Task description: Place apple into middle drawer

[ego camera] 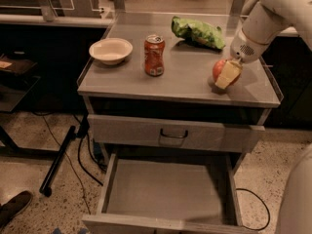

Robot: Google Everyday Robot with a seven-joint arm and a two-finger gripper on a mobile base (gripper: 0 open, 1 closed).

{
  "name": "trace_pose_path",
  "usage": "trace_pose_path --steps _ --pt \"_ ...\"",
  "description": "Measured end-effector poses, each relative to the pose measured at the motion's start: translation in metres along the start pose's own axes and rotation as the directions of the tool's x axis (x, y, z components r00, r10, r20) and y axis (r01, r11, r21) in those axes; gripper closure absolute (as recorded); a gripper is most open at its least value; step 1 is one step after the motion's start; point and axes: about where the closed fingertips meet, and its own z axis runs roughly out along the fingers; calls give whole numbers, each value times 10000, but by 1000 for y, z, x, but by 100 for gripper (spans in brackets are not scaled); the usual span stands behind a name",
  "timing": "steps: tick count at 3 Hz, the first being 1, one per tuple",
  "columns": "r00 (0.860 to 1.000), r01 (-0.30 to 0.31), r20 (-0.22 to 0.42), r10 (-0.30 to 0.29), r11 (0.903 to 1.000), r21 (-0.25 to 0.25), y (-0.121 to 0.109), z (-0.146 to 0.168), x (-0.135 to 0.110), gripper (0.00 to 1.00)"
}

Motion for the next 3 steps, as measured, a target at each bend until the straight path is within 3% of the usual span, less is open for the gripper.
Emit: trace_pose_path --steps 2,3 --pt "9999 48 113 -48 10000 48 10 -4 0 100" --pt "9993 -81 364 84 9999 -82 58 -11 15 100"
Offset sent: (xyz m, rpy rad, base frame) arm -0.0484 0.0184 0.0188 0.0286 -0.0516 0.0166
